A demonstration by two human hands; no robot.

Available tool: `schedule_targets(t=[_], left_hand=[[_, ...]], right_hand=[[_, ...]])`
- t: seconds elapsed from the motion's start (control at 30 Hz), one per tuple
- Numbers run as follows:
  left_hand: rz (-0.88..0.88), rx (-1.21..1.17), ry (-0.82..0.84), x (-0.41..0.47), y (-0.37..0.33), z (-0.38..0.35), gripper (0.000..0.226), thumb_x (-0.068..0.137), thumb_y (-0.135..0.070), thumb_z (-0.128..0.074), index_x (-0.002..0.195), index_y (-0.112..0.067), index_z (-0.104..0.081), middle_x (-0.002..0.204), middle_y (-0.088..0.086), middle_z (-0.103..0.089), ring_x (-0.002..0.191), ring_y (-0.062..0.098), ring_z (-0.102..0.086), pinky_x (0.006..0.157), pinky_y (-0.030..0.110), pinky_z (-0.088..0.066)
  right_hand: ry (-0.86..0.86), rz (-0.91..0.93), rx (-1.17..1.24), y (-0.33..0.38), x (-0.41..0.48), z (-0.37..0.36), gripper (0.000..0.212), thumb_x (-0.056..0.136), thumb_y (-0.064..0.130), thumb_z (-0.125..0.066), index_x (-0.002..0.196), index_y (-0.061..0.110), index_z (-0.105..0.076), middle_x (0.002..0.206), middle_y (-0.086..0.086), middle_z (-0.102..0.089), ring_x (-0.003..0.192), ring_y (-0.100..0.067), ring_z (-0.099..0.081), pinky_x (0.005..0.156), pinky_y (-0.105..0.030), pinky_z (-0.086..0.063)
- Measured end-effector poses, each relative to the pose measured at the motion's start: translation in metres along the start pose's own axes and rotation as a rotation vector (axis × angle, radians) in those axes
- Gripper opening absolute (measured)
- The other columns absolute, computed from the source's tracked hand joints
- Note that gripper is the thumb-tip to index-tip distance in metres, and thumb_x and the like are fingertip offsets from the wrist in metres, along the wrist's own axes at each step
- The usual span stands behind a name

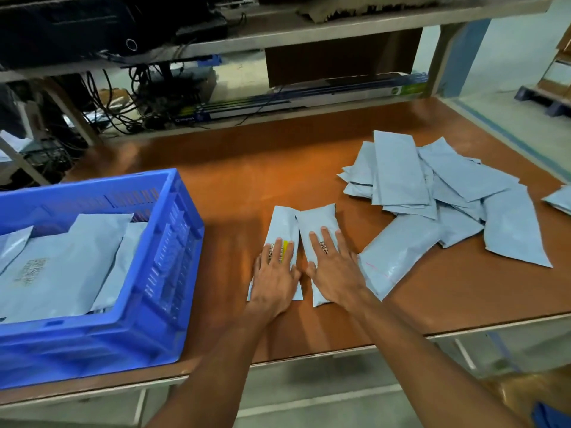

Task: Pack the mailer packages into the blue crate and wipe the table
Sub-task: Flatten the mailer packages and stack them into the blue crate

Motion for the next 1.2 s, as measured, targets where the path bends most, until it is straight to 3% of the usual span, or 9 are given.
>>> schedule_targets(t=[0.17,0.27,0.33,0.5,0.67,0.8,0.93,1.1,1.2], left_hand=[[-0.108,0.152,0.056,0.002,0.012,0.002,0.064,0.095,-0.031,-0.003,0.132,-0.016,-0.053,0.158,0.012,-0.025,0.145,0.039,-0.021,0.109,0.052,-0.032],[-0.051,0.102,-0.162,0.006,0.02,0.066,0.045,0.093,-0.022,-0.03,0.131,-0.011,-0.052,0.154,0.016,-0.034,0.141,0.039,-0.029,0.108,0.051,-0.035],[-0.028,0.064,-0.318,0.013,0.03,0.128,0.053,0.091,-0.027,-0.025,0.138,-0.01,-0.042,0.153,0.014,-0.034,0.138,0.035,-0.031,0.108,0.047,-0.036],[-0.074,0.143,-0.575,-0.001,0.1,0.288,0.052,0.087,-0.026,-0.03,0.132,-0.007,-0.047,0.146,0.015,-0.041,0.13,0.036,-0.039,0.104,0.048,-0.039],[-0.23,0.528,-0.7,-0.087,0.227,0.345,0.016,0.075,-0.005,-0.062,0.088,0.0,-0.07,0.115,0.023,-0.059,0.114,0.039,-0.057,0.088,0.049,-0.05],[-0.113,0.49,-0.516,-0.121,0.341,0.317,0.02,0.084,-0.008,-0.049,0.09,0.0,-0.067,0.11,0.021,-0.057,0.107,0.042,-0.056,0.082,0.052,-0.048],[-0.141,0.505,-0.231,-0.121,0.379,0.269,0.017,0.088,-0.006,-0.051,0.092,-0.003,-0.067,0.118,0.016,-0.055,0.116,0.041,-0.049,0.091,0.053,-0.044],[-0.01,0.579,0.397,-0.106,0.41,0.217,0.04,0.101,-0.013,-0.032,0.139,-0.018,-0.044,0.148,0.017,-0.03,0.137,0.043,-0.026,0.108,0.058,-0.029],[0.043,0.455,0.611,-0.107,0.421,0.196,0.06,0.096,-0.006,-0.03,0.151,-0.028,-0.023,0.16,0.017,-0.005,0.145,0.046,-0.012,0.108,0.061,-0.031]], right_hand=[[0.021,-0.026,0.048,0.01,-0.001,0.014,0.064,0.103,0.038,-0.031,0.157,0.025,0.003,0.165,0.001,0.008,0.151,-0.027,0.01,0.118,-0.056,-0.015],[-0.097,-0.013,0.095,0.032,0.005,0.046,0.062,0.103,0.035,-0.032,0.157,0.028,-0.002,0.166,0.004,0.003,0.152,-0.024,0.007,0.117,-0.055,-0.017],[-0.237,0.068,0.128,0.063,0.012,0.081,0.06,0.103,0.035,-0.032,0.157,0.027,-0.008,0.166,0.002,-0.002,0.152,-0.024,0.004,0.12,-0.055,-0.019],[-0.567,0.278,0.262,0.181,0.023,0.176,0.06,0.099,0.038,-0.025,0.155,0.017,-0.025,0.161,-0.012,-0.022,0.15,-0.029,-0.013,0.123,-0.041,-0.01],[-0.533,0.364,0.354,0.316,0.02,0.188,0.062,0.093,0.039,-0.03,0.154,0.024,-0.028,0.161,-0.008,-0.024,0.148,-0.031,-0.017,0.115,-0.051,-0.024],[-0.393,0.43,0.248,0.397,0.018,0.139,0.059,0.092,0.032,-0.034,0.15,0.02,-0.035,0.157,-0.01,-0.031,0.145,-0.034,-0.024,0.115,-0.05,-0.026],[-0.16,0.27,0.13,0.41,0.023,0.081,0.055,0.095,0.037,-0.032,0.149,0.027,-0.028,0.157,-0.004,-0.024,0.142,-0.039,-0.022,0.105,-0.061,-0.036],[0.356,0.103,-0.073,0.399,0.017,0.035,0.066,0.102,0.051,-0.027,0.156,0.032,0.006,0.163,0.002,0.019,0.149,-0.038,0.016,0.118,-0.061,-0.006],[0.483,0.09,-0.143,0.396,0.011,0.025,0.07,0.103,0.054,-0.024,0.155,0.028,0.014,0.16,-0.003,0.028,0.146,-0.039,0.023,0.119,-0.053,0.007]])
Point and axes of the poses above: each hand's wrist, its own x-axis towards the middle knuckle, its own z-axis out of the back of the hand, y = z × x, the point moved 6 cm from there along x, towards the middle knuckle
